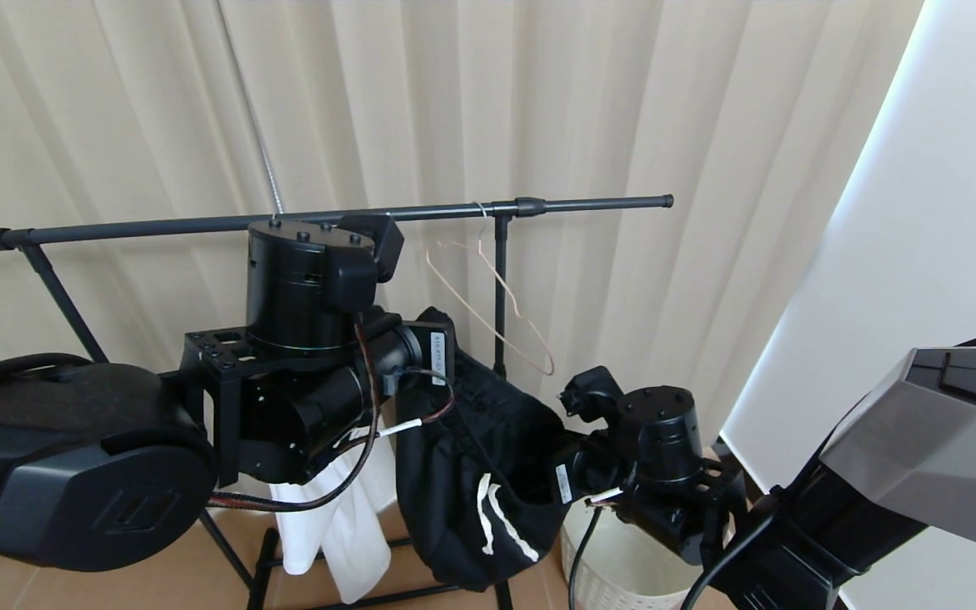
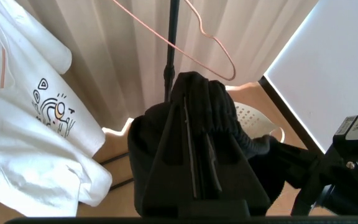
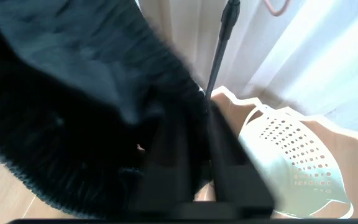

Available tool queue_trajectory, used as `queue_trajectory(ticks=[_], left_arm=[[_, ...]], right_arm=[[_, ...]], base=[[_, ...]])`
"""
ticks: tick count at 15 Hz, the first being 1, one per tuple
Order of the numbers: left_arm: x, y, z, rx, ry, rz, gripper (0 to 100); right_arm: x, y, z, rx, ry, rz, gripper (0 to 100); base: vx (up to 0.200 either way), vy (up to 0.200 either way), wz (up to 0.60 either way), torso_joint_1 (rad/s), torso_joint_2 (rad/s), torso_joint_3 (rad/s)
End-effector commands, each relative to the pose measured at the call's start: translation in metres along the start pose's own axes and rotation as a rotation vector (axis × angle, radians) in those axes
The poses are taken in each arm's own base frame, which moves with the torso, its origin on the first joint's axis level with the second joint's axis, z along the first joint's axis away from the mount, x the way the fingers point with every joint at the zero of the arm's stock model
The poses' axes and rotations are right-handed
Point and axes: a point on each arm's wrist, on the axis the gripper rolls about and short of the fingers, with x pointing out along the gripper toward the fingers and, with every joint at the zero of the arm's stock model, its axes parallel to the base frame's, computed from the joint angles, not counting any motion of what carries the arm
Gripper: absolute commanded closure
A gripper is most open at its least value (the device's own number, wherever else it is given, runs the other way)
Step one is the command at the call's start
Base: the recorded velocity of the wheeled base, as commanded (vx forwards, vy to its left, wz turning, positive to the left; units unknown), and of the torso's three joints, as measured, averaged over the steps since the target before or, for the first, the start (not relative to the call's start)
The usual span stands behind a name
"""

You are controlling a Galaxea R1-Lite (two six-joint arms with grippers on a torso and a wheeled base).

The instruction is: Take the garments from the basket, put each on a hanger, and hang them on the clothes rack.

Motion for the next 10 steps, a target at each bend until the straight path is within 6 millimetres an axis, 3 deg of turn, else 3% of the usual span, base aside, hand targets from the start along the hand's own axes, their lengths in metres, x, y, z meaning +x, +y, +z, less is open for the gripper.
queue_trajectory(ticks=[1, 5, 10], left_arm=[[0.0, 0.001, -0.001, 0.001, 0.002, 0.001, 100], [0.009, 0.026, -0.012, 0.055, 0.088, -0.053, 100], [0.017, 0.053, -0.026, 0.066, 0.179, -0.215, 100]], right_arm=[[-0.001, -0.005, 0.006, 0.01, -0.019, -0.012, 100], [-0.022, -0.027, 0.045, 0.039, -0.068, -0.064, 100], [-0.082, -0.022, 0.092, 0.038, -0.047, -0.052, 100]], base=[[0.0, 0.0, 0.0, 0.0, 0.0, 0.0], [0.0, 0.0, 0.0, 0.0, 0.0, 0.0], [0.0, 0.0, 0.0, 0.0, 0.0, 0.0]])
